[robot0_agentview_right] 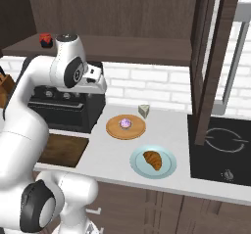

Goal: From the different types of pastries on the counter, select a croissant and place it on the cutting board. Then retrieve a jar of jam from the cabinet and place it alongside the croissant on the cutting board.

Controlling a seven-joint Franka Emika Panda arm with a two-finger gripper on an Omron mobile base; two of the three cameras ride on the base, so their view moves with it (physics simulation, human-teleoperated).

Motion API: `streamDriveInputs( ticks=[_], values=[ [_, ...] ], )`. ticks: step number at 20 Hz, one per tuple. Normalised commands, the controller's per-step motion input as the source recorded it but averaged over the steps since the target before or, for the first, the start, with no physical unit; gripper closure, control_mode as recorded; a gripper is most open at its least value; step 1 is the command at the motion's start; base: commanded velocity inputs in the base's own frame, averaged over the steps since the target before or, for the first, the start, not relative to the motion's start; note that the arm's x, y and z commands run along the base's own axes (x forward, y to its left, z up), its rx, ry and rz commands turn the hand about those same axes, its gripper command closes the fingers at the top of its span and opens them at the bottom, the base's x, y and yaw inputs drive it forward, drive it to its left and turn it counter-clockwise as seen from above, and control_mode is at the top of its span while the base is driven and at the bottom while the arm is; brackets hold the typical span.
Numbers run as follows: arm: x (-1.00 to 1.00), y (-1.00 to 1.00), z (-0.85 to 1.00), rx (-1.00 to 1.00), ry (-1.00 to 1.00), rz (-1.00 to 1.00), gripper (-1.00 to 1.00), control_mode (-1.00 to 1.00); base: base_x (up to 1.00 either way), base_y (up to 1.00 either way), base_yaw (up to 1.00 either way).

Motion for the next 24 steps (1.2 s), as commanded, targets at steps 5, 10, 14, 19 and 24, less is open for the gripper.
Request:
streamDriveInputs(
  ticks=[5,10,14,19,24],
  values=[
    [-0.04,-0.49,-0.05,-0.02,-0.08,0.01,-1.00,-1.00,0.00,0.00,0.00],
    [0.00,-1.00,-0.29,0.00,0.16,0.01,-1.00,-1.00,0.00,0.00,0.00],
    [0.00,-0.98,-0.71,-0.02,0.28,-0.02,-1.00,-1.00,0.00,0.00,0.00],
    [-0.06,-0.89,-0.97,-0.04,0.18,-0.06,-1.00,-1.00,0.00,0.00,0.00],
    [-0.12,-0.40,-0.84,-0.05,0.07,-0.02,-1.00,-1.00,0.00,0.00,0.00]
  ],
)
